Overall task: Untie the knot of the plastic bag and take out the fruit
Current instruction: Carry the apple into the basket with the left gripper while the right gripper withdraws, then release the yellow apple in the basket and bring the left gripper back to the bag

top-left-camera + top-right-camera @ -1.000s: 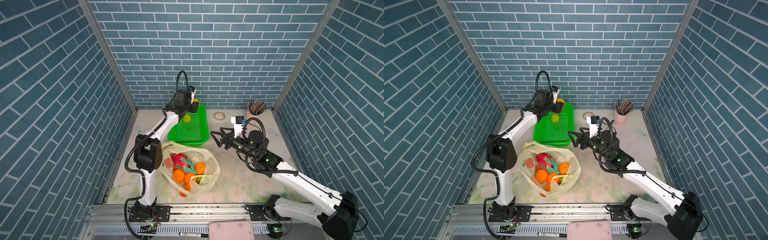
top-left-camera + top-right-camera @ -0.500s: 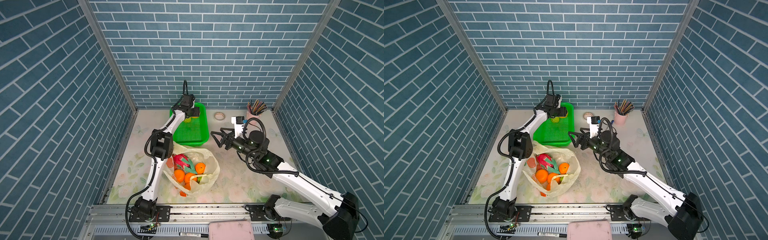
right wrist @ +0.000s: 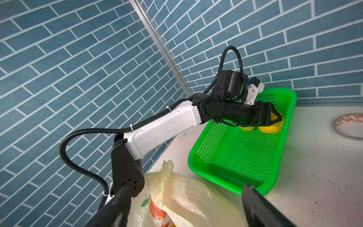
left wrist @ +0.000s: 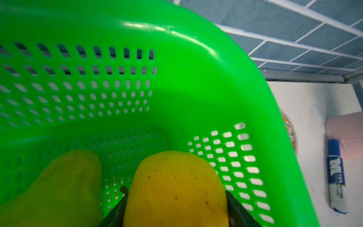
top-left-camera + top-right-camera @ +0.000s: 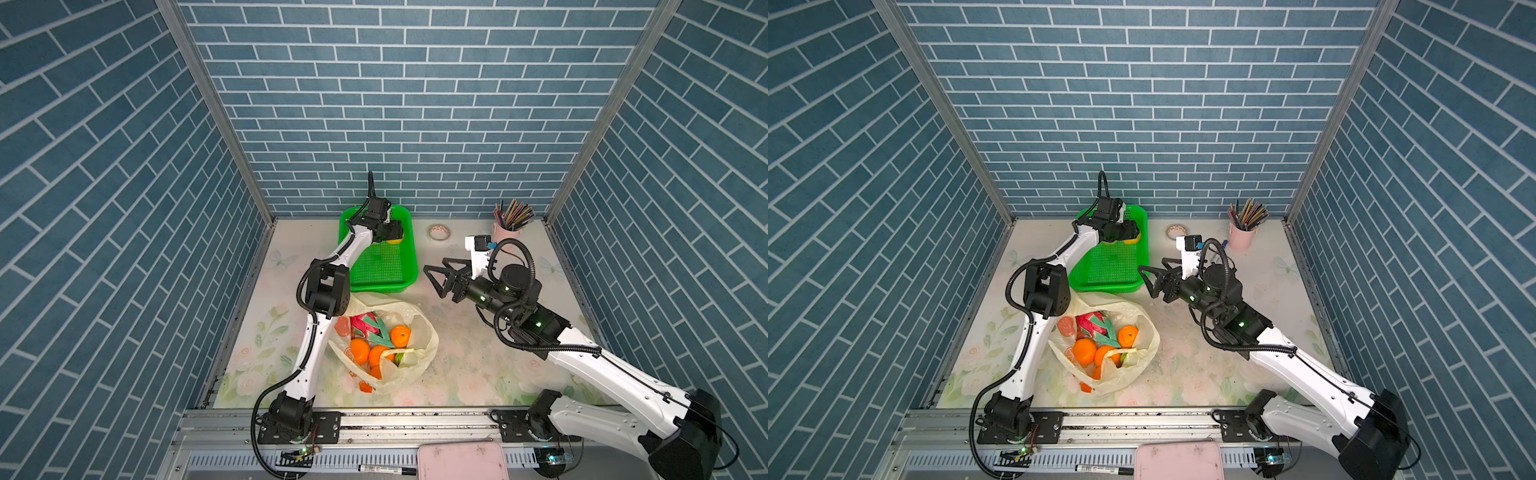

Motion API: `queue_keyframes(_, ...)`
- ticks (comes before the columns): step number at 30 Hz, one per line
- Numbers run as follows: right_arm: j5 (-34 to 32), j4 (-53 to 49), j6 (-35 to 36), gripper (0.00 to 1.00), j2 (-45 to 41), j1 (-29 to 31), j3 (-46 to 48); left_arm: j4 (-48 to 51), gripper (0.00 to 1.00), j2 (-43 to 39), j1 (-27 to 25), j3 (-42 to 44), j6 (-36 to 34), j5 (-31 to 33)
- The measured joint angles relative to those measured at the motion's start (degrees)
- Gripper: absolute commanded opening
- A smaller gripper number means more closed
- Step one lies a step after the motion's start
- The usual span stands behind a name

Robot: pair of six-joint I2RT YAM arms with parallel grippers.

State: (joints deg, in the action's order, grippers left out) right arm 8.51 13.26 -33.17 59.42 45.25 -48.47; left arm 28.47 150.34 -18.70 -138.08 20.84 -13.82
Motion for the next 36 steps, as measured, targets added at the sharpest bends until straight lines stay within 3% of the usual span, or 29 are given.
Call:
queue_keyframes(2,0.0,0.0,0.0,0.88,-0.3,0.0,0.0,0.1,0.88,0.0,0.0,0.0,0.0,0.0)
queue_keyframes(12,0.0,-0.1,0.0,0.88,-0.5,0.0,0.0,2.0,0.89,-3.0,0.0,0.0,-0.8,1.0)
queue_keyframes(21,-0.2,-0.4,-1.1,0.88,-1.3,0.0,0.5,0.7,0.89,-20.7,0.0,8.2,-2.1,0.9)
queue_keyframes(25,-0.1,-0.4,-1.1,0.88,-1.3,0.0,0.7,-1.4,0.89,-29.5,0.0,15.5,-2.7,0.6)
queue_keyframes(36,0.3,-0.4,-1.5,0.88,-1.6,0.0,3.1,-7.8,0.89,-61.9,-0.4,49.1,-3.4,0.7)
